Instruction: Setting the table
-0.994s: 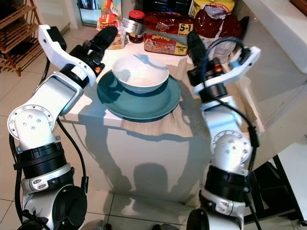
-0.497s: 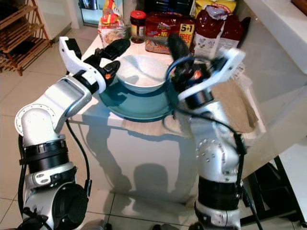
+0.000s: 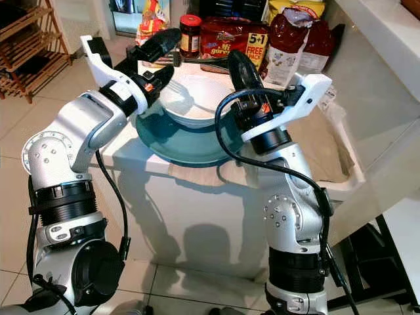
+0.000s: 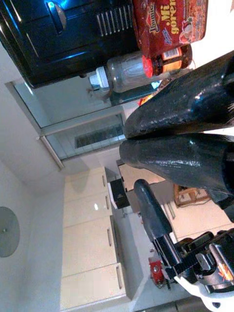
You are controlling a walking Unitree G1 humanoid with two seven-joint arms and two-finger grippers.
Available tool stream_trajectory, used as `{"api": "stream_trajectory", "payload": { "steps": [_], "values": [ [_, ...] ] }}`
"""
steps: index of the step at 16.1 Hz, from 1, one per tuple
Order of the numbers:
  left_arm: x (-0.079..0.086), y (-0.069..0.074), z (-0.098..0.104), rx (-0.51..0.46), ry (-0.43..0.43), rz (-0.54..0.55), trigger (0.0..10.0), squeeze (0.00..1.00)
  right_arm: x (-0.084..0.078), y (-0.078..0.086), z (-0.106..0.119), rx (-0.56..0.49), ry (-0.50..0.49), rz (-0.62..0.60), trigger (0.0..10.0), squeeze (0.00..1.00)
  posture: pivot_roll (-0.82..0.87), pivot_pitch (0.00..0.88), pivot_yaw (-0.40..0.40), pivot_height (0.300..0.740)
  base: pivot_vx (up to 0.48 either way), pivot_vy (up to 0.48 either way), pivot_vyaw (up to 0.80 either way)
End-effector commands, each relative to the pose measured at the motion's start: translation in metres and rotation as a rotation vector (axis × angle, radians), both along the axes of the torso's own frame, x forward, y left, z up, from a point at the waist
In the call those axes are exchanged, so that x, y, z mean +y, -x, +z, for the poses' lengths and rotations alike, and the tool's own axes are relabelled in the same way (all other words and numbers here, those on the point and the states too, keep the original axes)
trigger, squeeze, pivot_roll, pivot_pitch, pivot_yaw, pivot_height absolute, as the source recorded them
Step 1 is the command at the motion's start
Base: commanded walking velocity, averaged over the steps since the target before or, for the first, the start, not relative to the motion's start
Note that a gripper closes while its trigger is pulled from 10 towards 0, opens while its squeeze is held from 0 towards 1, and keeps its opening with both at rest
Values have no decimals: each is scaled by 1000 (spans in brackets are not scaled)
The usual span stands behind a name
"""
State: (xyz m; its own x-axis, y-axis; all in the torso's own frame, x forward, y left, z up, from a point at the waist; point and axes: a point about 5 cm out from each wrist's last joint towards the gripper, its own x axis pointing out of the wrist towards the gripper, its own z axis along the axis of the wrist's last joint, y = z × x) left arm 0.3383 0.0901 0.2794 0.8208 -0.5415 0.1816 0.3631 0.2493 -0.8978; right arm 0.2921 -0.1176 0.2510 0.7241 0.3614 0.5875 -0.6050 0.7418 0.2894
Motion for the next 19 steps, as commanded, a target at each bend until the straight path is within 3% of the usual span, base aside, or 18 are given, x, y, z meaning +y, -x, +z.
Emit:
{"api": "stream_trajectory", "payload": {
  "steps": [1,9,15,16,17,18,19],
  "values": [
    [-24,3,6,8,7,-75,10000,0,-2,1,6,-33,-7,-17,0,0,85,21,-62,740,0,0,0],
    [-29,-9,-6,81,19,-79,10000,0,5,4,6,-39,-12,8,0,0,80,22,-58,740,0,0,0],
    [-22,-19,-5,108,68,-52,10000,0,14,15,-3,-47,57,38,0,0,77,26,-53,740,0,0,0],
    [-22,-20,-6,112,75,-53,8196,0,14,15,-5,-43,61,37,0,0,76,28,-52,740,0,0,0],
    [-22,-20,-5,113,78,-55,3490,0,14,15,-5,-41,62,32,0,0,76,28,-52,740,0,0,0],
    [-22,-20,-5,115,83,-57,0,0,13,15,-6,-41,62,26,0,0,74,30,-53,740,0,0,0],
    [-22,-20,-6,116,87,-59,0,0,12,15,-6,-42,62,23,0,0,74,30,-53,740,0,0,0]
  ]
}}
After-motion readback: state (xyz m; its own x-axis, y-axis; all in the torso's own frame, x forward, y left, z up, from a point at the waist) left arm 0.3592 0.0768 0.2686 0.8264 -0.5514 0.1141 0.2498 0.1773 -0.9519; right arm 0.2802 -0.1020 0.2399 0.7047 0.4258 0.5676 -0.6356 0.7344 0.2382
